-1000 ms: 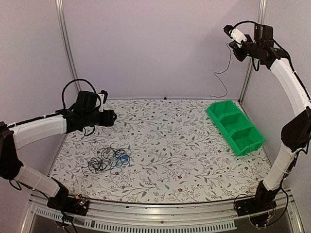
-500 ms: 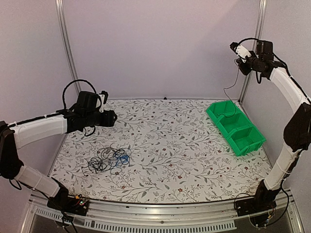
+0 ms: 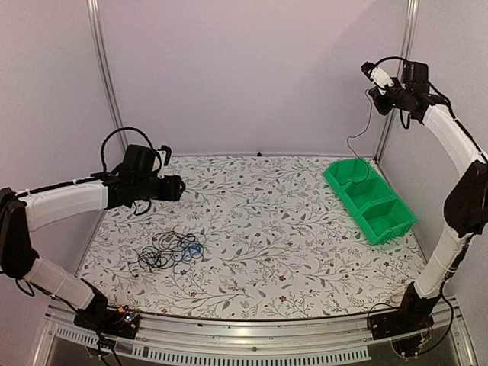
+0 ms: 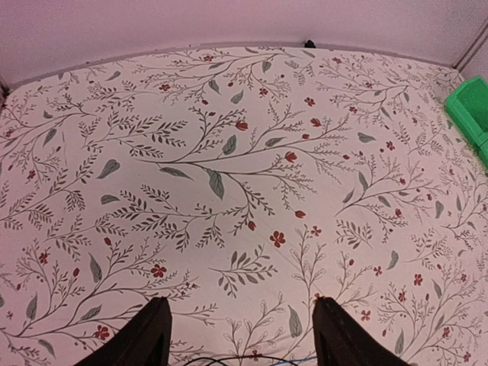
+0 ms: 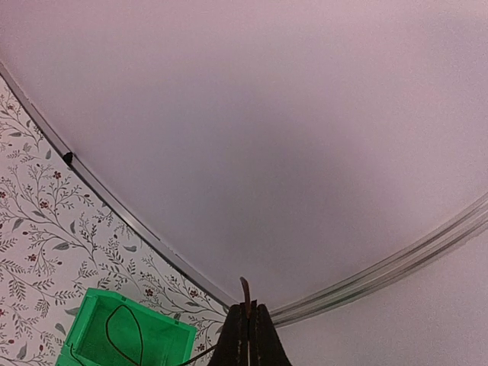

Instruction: Untangle the cables

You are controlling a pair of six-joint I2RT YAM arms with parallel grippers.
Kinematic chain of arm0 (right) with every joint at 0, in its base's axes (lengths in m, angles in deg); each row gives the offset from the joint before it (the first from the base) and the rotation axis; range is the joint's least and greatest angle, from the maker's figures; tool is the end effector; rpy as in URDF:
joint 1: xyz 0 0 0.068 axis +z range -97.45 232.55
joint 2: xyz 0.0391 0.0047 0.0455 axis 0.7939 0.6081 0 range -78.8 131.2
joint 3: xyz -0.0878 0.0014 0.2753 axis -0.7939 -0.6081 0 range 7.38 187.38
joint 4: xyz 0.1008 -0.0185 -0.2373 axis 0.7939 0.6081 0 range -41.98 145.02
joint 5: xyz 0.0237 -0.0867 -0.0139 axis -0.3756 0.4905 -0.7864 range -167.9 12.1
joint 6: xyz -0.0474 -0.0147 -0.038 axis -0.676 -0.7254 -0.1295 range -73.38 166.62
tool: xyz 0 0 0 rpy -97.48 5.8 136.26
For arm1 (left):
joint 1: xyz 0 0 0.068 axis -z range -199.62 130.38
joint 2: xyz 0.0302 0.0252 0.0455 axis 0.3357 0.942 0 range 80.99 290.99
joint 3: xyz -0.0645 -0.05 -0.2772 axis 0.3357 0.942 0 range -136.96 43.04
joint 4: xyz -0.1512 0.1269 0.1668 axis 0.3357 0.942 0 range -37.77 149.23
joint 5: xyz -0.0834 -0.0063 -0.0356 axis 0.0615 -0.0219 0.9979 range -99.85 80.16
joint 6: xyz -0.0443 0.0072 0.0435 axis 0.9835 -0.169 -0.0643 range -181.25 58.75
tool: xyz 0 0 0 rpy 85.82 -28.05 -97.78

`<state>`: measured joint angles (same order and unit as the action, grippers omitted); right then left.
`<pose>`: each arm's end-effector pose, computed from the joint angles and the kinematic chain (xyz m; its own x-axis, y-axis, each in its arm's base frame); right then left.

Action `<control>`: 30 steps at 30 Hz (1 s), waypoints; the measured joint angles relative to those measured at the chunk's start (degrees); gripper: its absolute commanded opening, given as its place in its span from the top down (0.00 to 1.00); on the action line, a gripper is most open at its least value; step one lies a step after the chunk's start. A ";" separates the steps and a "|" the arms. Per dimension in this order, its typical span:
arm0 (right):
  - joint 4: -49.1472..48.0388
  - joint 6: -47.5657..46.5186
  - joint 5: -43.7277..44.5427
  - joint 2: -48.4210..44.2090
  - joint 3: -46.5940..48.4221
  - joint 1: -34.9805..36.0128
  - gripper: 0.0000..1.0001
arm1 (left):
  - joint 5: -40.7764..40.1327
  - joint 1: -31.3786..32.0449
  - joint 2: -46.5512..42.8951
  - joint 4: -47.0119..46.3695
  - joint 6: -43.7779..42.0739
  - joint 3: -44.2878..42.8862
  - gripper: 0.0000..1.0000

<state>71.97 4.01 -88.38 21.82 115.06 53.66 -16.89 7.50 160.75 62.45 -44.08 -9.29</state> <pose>0.4198 0.0167 0.4435 -0.0829 -0.6674 -0.7401 -0.3386 0.7173 -0.6089 0.2771 -0.1353 0.2575 -0.6275 -0.0078 -0.7786 0.1891 0.9685 -0.1621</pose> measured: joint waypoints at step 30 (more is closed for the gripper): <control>-6.88 -3.28 2.43 1.68 -15.52 0.00 1.00 | 1.95 0.00 0.68 0.04 3.06 1.81 0.36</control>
<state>65.08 0.73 -85.95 23.50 99.54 53.66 -14.95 7.50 161.43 62.49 -41.02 -7.48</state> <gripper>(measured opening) 0.016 0.637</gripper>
